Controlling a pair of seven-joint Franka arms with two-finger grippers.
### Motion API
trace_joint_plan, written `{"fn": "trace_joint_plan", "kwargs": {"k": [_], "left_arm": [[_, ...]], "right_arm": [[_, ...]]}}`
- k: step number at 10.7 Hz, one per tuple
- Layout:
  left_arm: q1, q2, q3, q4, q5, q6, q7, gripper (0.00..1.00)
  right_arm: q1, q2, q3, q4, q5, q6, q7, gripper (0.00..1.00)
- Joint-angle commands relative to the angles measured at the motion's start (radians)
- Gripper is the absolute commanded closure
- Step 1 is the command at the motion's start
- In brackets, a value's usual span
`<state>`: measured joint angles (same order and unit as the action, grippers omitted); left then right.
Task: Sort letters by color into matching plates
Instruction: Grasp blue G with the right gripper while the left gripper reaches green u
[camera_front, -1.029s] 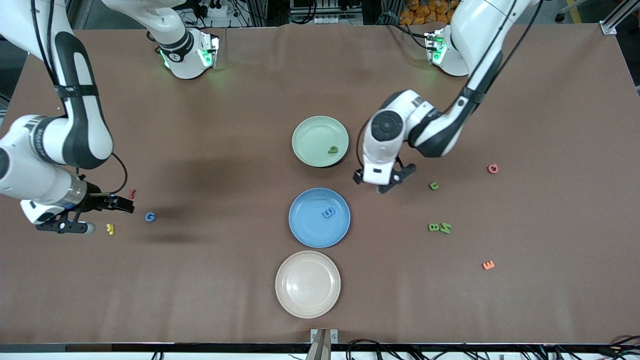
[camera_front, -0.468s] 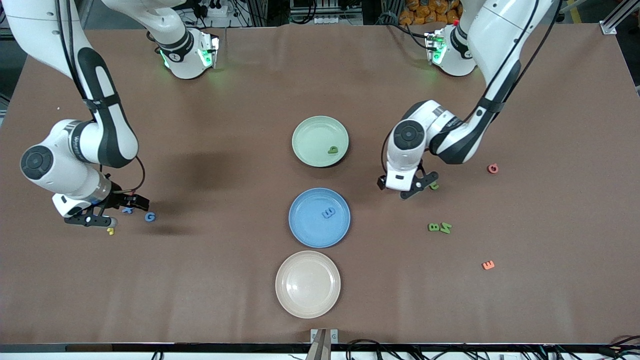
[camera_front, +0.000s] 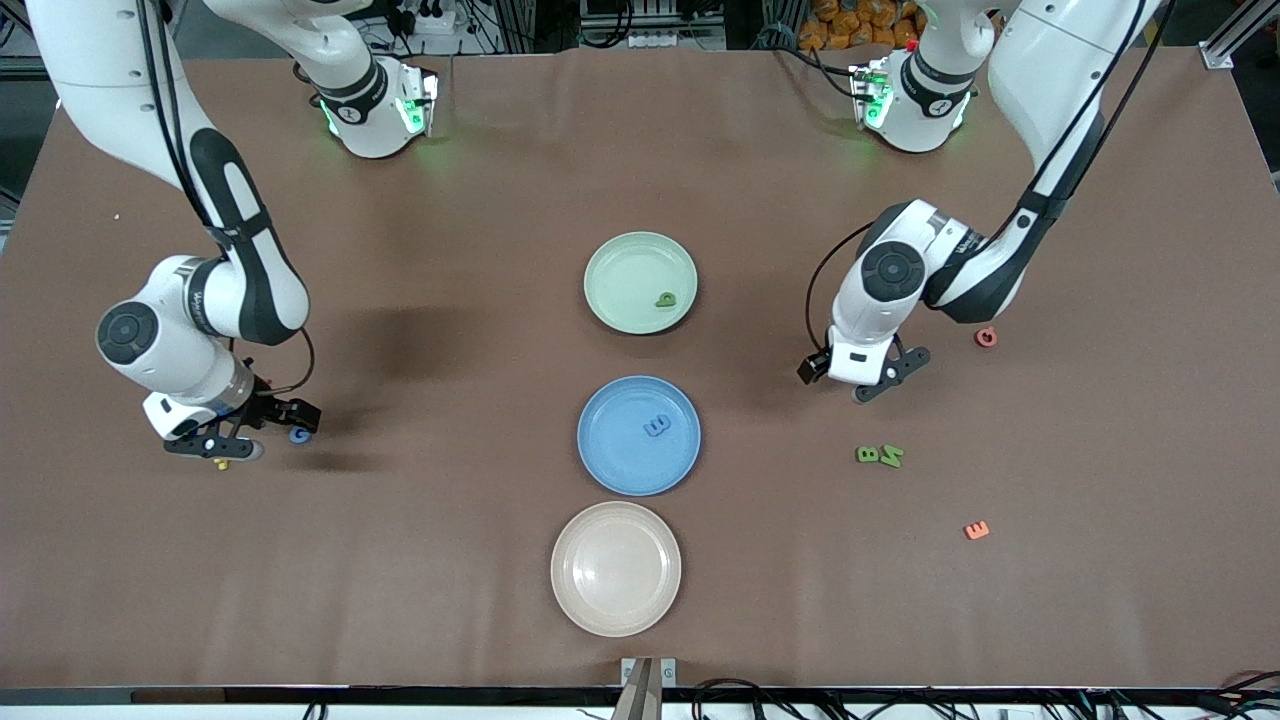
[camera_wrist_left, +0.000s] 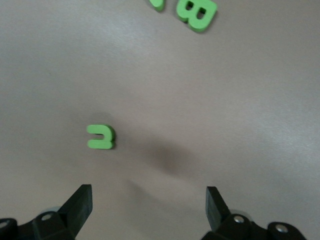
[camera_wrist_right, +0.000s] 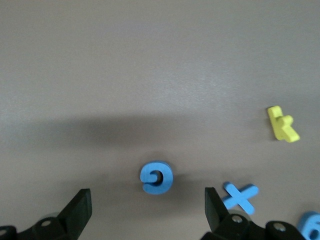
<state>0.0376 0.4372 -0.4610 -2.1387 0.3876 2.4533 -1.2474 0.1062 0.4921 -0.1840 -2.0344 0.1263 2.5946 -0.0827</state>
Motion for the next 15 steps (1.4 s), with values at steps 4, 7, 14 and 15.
{"fn": "trace_joint_plan", "kwargs": {"k": [4,7,14,15], "left_arm": [[0.142,-0.061,-0.05,-0.125,0.027,0.144,0.033,0.0],[0.189,-0.019,-0.045,-0.107,0.066,0.145,0.043,0.0],[0.203,0.054,-0.044,-0.095,0.096,0.204,0.042,0.0],[0.203,0.052,-0.044,-0.095,0.096,0.204,0.042,0.0]], "right_arm": [[-0.109,0.052,0.109,-0.039,0.015,0.128,-0.003,0.0],[-0.111,0.053,0.11,-0.04,0.016,0.128,-0.002,0.26],[-0.111,0.046,0.11,-0.047,0.015,0.127,-0.002,0.72],[-0.111,0.046,0.109,-0.047,0.013,0.125,-0.002,0.75]]}}
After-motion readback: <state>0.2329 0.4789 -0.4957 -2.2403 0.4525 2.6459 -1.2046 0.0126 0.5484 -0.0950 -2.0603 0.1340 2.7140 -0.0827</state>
